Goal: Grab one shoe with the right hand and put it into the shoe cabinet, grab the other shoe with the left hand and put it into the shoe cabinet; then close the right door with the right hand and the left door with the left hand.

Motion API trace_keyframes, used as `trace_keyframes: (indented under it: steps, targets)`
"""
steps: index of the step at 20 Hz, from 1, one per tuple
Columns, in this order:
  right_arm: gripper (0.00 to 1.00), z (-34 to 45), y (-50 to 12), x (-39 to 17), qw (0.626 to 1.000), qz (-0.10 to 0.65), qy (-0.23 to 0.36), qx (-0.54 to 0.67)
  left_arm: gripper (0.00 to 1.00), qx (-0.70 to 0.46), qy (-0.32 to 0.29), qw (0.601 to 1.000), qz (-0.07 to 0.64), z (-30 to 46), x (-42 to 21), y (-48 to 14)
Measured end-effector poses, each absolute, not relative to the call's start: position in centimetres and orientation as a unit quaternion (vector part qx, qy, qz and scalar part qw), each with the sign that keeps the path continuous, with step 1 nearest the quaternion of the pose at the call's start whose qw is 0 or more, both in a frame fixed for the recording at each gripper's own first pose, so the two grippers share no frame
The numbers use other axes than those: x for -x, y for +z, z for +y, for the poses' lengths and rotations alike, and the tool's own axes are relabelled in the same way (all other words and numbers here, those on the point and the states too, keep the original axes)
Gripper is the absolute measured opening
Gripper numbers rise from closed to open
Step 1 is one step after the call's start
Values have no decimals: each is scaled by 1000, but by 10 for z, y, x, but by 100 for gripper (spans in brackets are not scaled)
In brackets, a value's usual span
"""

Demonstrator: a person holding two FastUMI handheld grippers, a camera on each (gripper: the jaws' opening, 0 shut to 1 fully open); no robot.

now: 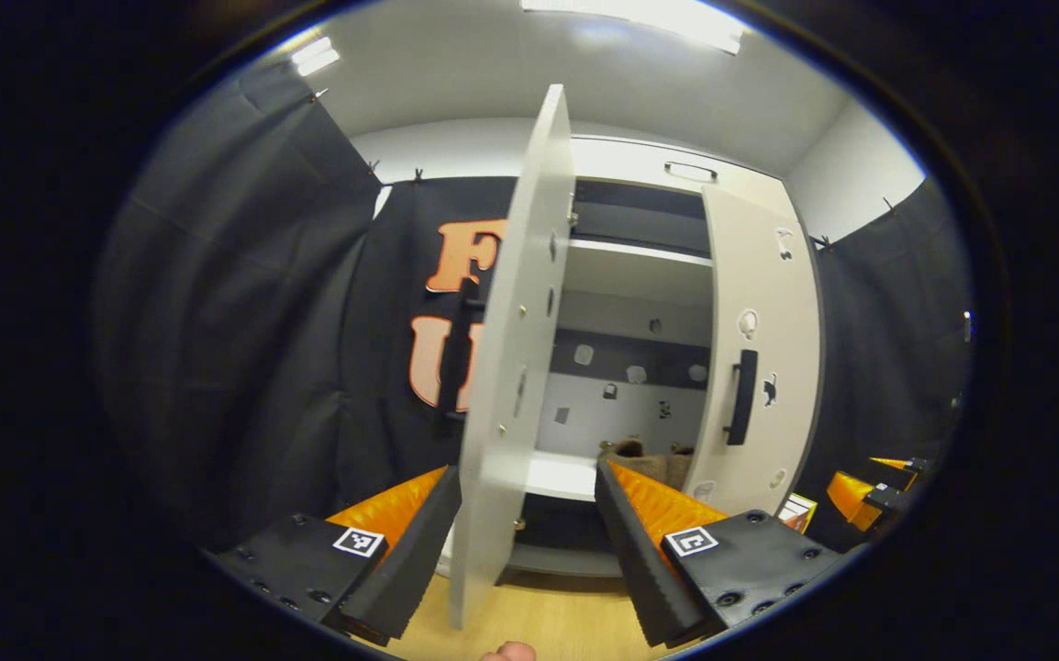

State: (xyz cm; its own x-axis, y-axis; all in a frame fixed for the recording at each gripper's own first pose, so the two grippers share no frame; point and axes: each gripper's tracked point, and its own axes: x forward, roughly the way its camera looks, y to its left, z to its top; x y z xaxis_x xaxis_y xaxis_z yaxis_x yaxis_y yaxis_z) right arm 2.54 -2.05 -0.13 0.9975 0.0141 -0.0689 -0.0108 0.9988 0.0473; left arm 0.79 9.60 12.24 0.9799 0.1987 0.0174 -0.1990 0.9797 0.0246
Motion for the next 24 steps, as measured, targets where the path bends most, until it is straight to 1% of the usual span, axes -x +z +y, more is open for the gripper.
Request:
trace_keyframes:
  steps: [1, 2, 3, 5, 6, 7, 8, 9, 11, 14, 15, 17, 20, 23, 24]
  targets:
    - [93, -20, -4, -26, 999, 38, 6, -26, 95, -22, 117, 993, -6, 114, -7, 129]
    - [93, -21, -6, -27, 999, 40, 5, -26, 92, -32, 138, 990, -8, 134, -7, 138]
    - [93, -22, -6, -27, 999, 40, 4, -26, 100, -44, 156, 987, -13, 152, -8, 146]
    - [93, -22, -8, -27, 999, 42, 4, -27, 99, -59, 175, 983, -17, 178, -20, 156]
    - [93, -22, -8, -27, 999, 42, 4, -30, 95, -63, 178, 982, -16, 186, -27, 159]
    - [93, -22, -7, -26, 999, 43, 4, -31, 92, -65, 178, 982, -17, 192, -37, 161]
    - [93, -23, -8, -26, 999, 44, 3, -30, 92, -66, 177, 982, -17, 197, -47, 162]
    - [93, -25, -7, -25, 999, 44, 0, -28, 95, -66, 177, 982, -15, 201, -56, 162]
    - [93, -31, -7, -22, 999, 45, -6, -23, 95, -63, 173, 983, -11, 203, -70, 157]
    - [93, -37, -4, -21, 999, 45, -15, -25, 95, -73, 180, 981, -17, 205, -71, 153]
    - [93, -39, -2, -21, 999, 44, -17, -26, 99, -77, 180, 980, -19, 204, -70, 153]
    - [93, -39, 0, -21, 999, 41, -19, -30, 95, -84, 176, 981, -20, 200, -73, 153]
    - [93, -39, -1, -18, 998, 42, -18, -38, 95, -97, 170, 981, -17, 194, -73, 154]
    - [93, -38, -4, -19, 998, 44, -14, -38, 95, -85, 162, 983, -12, 186, -71, 154]
    - [93, -39, -5, -18, 998, 45, -14, -37, 92, -80, 159, 984, -9, 182, -70, 152]
